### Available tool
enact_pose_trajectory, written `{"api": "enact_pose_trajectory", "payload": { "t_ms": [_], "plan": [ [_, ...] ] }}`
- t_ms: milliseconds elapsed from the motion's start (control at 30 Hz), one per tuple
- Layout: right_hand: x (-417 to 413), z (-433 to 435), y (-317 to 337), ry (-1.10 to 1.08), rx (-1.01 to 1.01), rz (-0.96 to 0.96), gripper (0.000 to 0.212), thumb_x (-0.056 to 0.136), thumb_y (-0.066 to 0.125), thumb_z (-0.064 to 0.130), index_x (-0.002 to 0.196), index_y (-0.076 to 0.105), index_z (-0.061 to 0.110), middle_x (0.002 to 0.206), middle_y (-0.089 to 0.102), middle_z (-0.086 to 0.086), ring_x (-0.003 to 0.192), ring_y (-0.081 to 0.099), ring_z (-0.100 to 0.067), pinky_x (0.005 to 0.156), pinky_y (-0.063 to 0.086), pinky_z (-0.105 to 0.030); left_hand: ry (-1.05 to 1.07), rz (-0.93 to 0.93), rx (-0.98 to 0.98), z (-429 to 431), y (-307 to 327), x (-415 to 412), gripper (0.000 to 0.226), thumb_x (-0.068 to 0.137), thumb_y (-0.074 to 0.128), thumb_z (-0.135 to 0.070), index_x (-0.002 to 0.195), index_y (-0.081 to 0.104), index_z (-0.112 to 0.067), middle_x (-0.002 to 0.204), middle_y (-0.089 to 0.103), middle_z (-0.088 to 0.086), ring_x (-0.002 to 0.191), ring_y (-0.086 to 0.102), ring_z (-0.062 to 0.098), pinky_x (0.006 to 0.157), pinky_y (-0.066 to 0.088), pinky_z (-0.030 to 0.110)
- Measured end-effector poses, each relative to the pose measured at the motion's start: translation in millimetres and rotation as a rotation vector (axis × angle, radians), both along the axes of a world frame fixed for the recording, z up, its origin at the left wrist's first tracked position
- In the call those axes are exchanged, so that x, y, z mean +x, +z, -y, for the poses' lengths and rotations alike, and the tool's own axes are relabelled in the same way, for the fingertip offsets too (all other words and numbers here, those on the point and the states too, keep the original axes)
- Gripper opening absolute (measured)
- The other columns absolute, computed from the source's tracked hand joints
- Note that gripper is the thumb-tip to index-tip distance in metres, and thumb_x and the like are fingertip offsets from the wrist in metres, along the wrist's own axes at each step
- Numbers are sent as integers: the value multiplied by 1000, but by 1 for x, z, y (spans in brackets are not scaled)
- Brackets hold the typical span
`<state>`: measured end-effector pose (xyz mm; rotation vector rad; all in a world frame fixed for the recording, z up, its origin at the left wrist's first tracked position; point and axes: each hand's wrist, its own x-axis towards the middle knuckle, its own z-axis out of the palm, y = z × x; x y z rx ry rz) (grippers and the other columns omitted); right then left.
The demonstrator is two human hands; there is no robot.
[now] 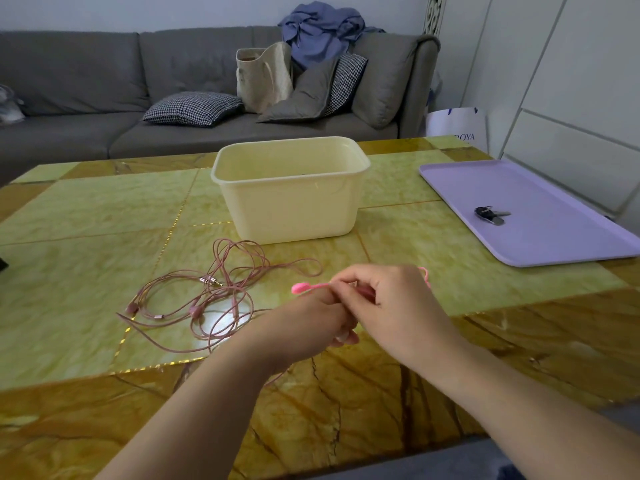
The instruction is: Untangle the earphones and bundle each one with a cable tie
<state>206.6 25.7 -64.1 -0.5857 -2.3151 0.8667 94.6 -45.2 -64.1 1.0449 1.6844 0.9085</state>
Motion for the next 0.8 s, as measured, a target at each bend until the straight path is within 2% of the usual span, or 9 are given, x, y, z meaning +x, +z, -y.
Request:
{"api": "enact_pose_trajectory", "payload": {
  "t_ms": [67,133,233,367,467,567,667,733,800],
  "plan": [
    [-2,-2,-5,-26,18,18,14,91,62,21,86,75,19,56,60,18,59,62,1,56,45,-10,27,66,14,1,0,-2,24,94,41,-2,74,54,-7,68,51,4,54,55,2,77,50,29],
    [-2,-6,-6,-37,15,11,13,90,63,20,88,76,18,57,58,22,65,61,4,58,43,-8,74,212,31,2,0,-6,20,94,43,-1,79,56,-4,66,50,4,54,56,4,75,51,26],
    [-3,-7,-6,-16,37,-16,14,91,63,19,95,76,19,68,65,18,72,63,3,64,46,-9,110,441,53,1,2,-8,20,94,42,-3,85,59,-2,62,49,4,55,57,8,76,49,30],
    [-3,-10,-8,14,90,-18,19,92,61,17,106,73,19,76,71,11,71,65,0,63,50,-15,148,700,52,-1,6,-11,24,82,36,-19,64,48,-9,57,45,2,52,53,14,80,40,37],
    [-2,-12,-8,65,187,11,26,93,58,15,117,68,19,76,67,15,64,59,6,56,42,-7,203,701,82,-3,2,-11,31,91,35,-23,63,46,-13,56,44,-1,52,51,12,82,39,37],
    [-1,-13,-8,70,262,8,31,95,51,24,123,64,19,86,72,9,71,63,-1,62,49,-17,255,685,115,-5,-3,-9,30,96,37,-24,68,46,-15,56,45,-4,53,51,10,82,39,36],
    [0,-10,-8,52,302,-40,38,95,44,34,127,58,20,74,66,10,62,59,-2,57,47,-20,300,719,152,-7,-2,-11,28,96,41,-28,74,52,-16,63,49,-2,60,53,10,89,39,38],
    [1,-7,-8,69,259,-103,26,96,46,30,119,56,22,61,56,12,54,54,-6,51,45,-23,314,746,163,-6,-1,-13,28,97,42,-32,80,57,-15,70,53,1,70,53,12,98,38,42],
    [1,-7,-4,68,88,-152,8,96,52,23,102,54,20,59,58,8,55,57,-12,53,47,-29,309,761,181,-5,1,-16,30,96,42,-35,78,56,-16,67,56,0,71,54,11,103,36,45]
  ]
}}
